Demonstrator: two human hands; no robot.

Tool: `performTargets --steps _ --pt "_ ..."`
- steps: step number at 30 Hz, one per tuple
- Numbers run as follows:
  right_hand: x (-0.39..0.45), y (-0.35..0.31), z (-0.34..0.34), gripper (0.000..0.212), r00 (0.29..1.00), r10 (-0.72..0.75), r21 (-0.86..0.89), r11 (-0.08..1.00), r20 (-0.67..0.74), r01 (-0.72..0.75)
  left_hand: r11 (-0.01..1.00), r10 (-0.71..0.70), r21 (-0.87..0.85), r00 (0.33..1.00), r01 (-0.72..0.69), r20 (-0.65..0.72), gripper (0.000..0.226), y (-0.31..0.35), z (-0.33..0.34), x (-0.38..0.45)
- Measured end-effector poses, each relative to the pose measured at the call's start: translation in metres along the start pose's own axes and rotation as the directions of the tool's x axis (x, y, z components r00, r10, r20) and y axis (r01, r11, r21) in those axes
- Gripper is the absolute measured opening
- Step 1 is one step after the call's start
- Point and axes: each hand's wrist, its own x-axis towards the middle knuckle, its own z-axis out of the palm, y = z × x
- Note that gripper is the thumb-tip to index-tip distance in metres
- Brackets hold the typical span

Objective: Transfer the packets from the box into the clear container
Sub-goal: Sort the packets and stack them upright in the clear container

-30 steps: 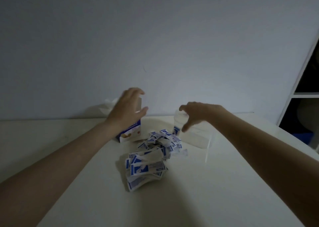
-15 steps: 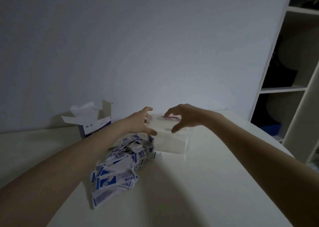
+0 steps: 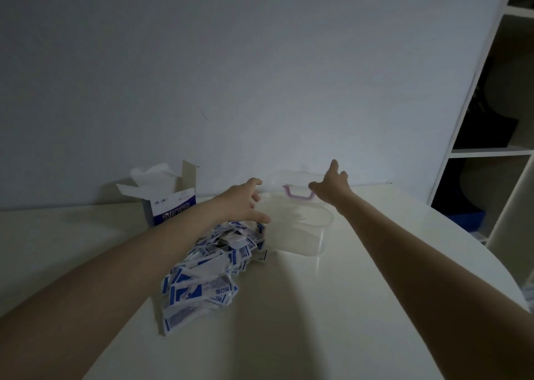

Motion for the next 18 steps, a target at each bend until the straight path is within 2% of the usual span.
performTargets --steps 3,5,8,10,12,13,15,17,18 --pt "-0.006 -0.004 -0.008 0.066 0.999 -0.019 -0.147 0.989 0.049 0.026 0.998 0.034 0.060 0.999 -0.032 -0.033 0.068 0.001 -0.011 -0.016" --pt "-0.018 -0.011 -0.013 0.061 0.988 -0.143 -0.185 0.971 0.059 0.152 0.993 0.068 0.097 0.997 -0.063 -0.046 0.054 0.002 -0.022 -0.036" --pt "-0.047 -0.026 -0.011 0.045 0.905 -0.393 -0.252 0.870 0.164 0.424 0.979 0.053 0.194 0.995 -0.069 0.089 0.041 0.000 -0.032 -0.073" --pt "-0.067 -0.035 -0.001 0.035 0.844 -0.498 -0.320 0.781 0.198 0.536 0.949 -0.011 0.309 0.973 -0.063 0.231 0.046 -0.004 -0.031 -0.097" --pt "-0.091 -0.041 0.009 0.029 0.772 -0.622 -0.319 0.711 0.133 0.627 0.909 -0.137 0.418 0.936 -0.012 0.324 0.063 -0.011 -0.023 -0.113" --pt "-0.103 -0.044 0.015 0.025 0.726 -0.674 -0.274 0.678 0.140 0.682 0.878 -0.188 0.478 0.925 0.008 0.330 0.071 -0.016 -0.018 -0.118" --pt "-0.133 -0.046 0.027 0.022 0.636 -0.711 -0.176 0.614 0.301 0.769 0.817 -0.231 0.576 0.932 0.029 0.281 0.079 -0.029 -0.003 -0.122" --pt "-0.156 -0.043 0.041 0.026 0.568 -0.681 -0.185 0.552 0.463 0.813 0.824 -0.188 0.566 0.961 0.041 0.203 0.069 -0.036 0.006 -0.123" --pt "-0.165 -0.041 0.047 0.032 0.558 -0.658 -0.216 0.530 0.506 0.820 0.849 -0.163 0.525 0.972 0.052 0.167 0.063 -0.036 0.009 -0.123"
